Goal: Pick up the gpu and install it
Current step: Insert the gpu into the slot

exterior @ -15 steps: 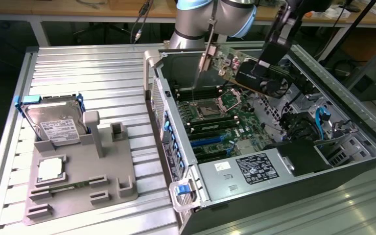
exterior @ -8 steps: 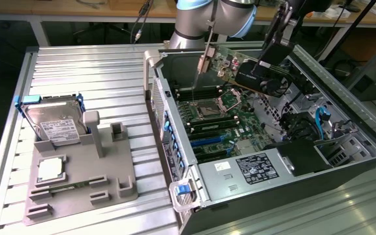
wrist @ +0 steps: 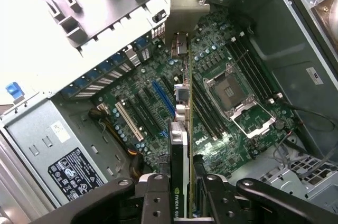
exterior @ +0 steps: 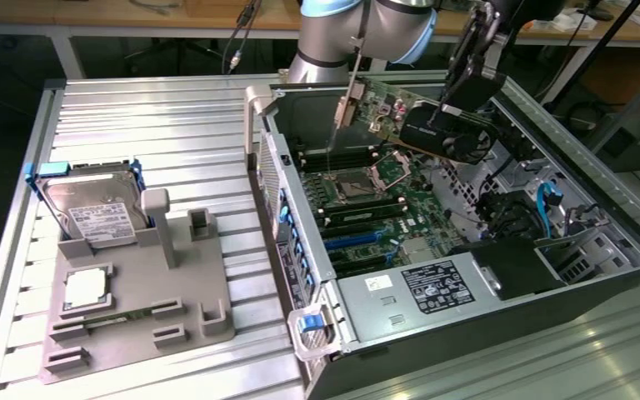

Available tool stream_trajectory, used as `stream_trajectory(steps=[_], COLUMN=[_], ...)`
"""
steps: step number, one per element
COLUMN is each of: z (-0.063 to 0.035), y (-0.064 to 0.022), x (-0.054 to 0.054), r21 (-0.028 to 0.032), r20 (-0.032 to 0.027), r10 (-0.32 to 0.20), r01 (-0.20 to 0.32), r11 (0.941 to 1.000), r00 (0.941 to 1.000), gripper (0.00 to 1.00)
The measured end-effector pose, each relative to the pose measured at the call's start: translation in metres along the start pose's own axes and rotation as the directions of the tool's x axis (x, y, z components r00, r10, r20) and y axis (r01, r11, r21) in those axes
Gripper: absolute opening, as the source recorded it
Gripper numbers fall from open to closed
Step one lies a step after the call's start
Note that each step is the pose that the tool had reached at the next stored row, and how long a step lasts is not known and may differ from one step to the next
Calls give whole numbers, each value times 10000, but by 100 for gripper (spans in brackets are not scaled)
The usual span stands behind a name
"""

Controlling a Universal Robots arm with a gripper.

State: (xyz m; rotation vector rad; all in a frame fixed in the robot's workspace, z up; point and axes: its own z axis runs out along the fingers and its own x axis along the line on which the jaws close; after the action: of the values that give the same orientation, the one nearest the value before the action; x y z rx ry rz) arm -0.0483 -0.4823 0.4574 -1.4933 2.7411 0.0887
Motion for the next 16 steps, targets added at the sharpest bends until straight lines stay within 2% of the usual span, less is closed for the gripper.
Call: stream_trajectory(steps=[16], z=[0], y=[0], x=[0], r21=[-44], r20=[-37], r10=[-961], r01=[961], r11=[9954], r00=[9954], gripper=[27])
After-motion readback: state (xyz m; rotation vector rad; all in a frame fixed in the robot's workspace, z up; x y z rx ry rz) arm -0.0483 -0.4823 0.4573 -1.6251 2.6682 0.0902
